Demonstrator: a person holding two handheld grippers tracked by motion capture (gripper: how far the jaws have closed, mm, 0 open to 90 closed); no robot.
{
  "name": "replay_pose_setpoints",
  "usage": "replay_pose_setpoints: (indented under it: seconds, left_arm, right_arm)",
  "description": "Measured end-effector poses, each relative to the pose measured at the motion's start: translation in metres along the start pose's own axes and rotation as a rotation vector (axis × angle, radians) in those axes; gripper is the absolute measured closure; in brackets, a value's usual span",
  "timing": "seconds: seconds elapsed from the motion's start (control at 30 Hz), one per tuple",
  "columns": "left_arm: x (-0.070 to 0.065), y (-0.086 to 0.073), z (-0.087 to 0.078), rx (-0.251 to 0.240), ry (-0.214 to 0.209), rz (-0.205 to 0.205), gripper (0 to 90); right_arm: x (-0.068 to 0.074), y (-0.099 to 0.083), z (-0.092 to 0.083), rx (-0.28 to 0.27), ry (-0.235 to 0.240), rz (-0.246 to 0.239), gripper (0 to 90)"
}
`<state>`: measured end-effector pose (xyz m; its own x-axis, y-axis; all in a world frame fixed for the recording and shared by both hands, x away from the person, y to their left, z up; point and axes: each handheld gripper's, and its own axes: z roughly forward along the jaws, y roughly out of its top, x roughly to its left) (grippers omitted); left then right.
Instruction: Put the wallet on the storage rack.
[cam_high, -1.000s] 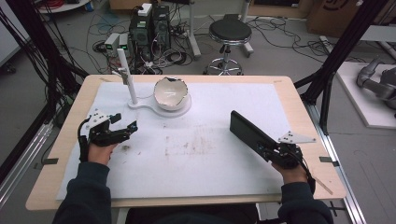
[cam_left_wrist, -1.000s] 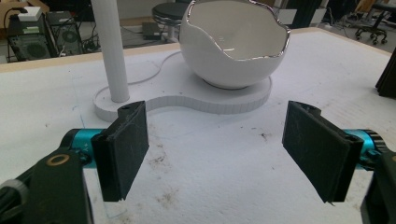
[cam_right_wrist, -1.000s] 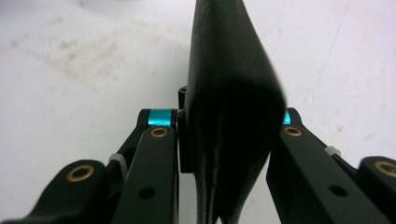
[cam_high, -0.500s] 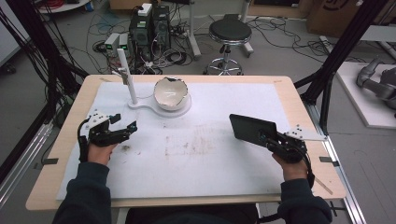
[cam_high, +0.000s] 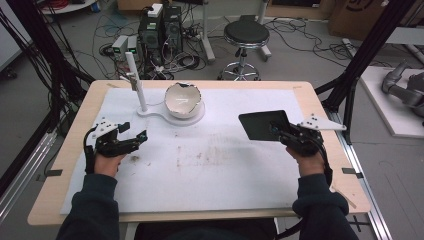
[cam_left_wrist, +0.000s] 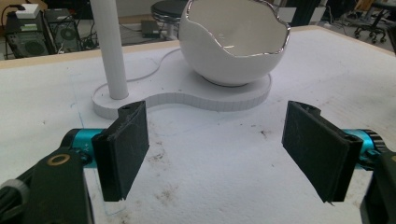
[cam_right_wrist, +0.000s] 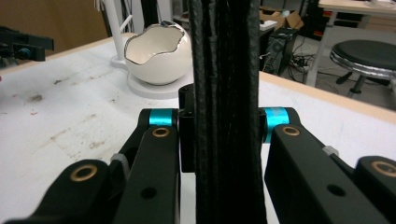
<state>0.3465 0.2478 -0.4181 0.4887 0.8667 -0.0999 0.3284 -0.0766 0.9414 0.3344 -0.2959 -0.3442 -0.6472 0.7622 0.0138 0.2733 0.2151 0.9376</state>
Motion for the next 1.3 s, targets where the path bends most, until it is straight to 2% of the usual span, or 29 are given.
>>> replay_pose_setpoints:
  seconds: [0.17, 0.27, 0.4, 0.5, 0.7, 0.73, 0.87, 1.03, 1.13, 1.3]
  left_arm:
    - [0.001, 0.000, -0.001, -0.004, 0.001, -0.002, 23.5]
    - [0.000, 0.000, 0.000, 0.001, -0.014, 0.006, 24.4]
    - [-0.001, 0.000, 0.000, 0.000, -0.024, 0.021, 24.4]
    - [0.001, 0.000, -0.002, -0.013, -0.023, 0.009, 24.4]
    - [0.006, 0.000, -0.006, -0.029, -0.014, -0.010, 24.4]
    - [0.007, 0.000, -0.006, -0.032, -0.014, -0.012, 24.4]
    - [0.007, 0.000, -0.007, -0.033, -0.015, -0.014, 24.4]
    - [0.008, 0.000, -0.008, -0.034, -0.015, -0.022, 24.4]
    - [0.006, 0.000, -0.007, -0.030, -0.018, -0.012, 24.4]
    - [0.008, 0.000, -0.008, -0.037, -0.017, -0.025, 24.4]
  right_arm:
    - [0.000, 0.028, 0.024, 0.015, 0.048, -0.041, 74.8]
    - [0.002, 0.043, 0.039, 0.020, 0.083, -0.068, 74.8]
    - [0.010, 0.057, 0.061, 0.020, 0.120, -0.117, 74.7]
    - [0.016, 0.071, 0.077, 0.026, 0.144, -0.138, 74.7]
    - [0.031, 0.106, 0.104, 0.012, 0.179, -0.206, 74.6]
    - [0.034, 0.117, 0.112, 0.005, 0.194, -0.213, 74.6]
    - [0.039, 0.131, 0.126, -0.004, 0.201, -0.239, 74.6]
    - [0.046, 0.148, 0.148, 0.021, 0.218, -0.293, 74.6]
    - [0.049, 0.154, 0.160, 0.038, 0.220, -0.316, 74.6]
    - [0.054, 0.158, 0.179, 0.056, 0.228, -0.358, 74.6]
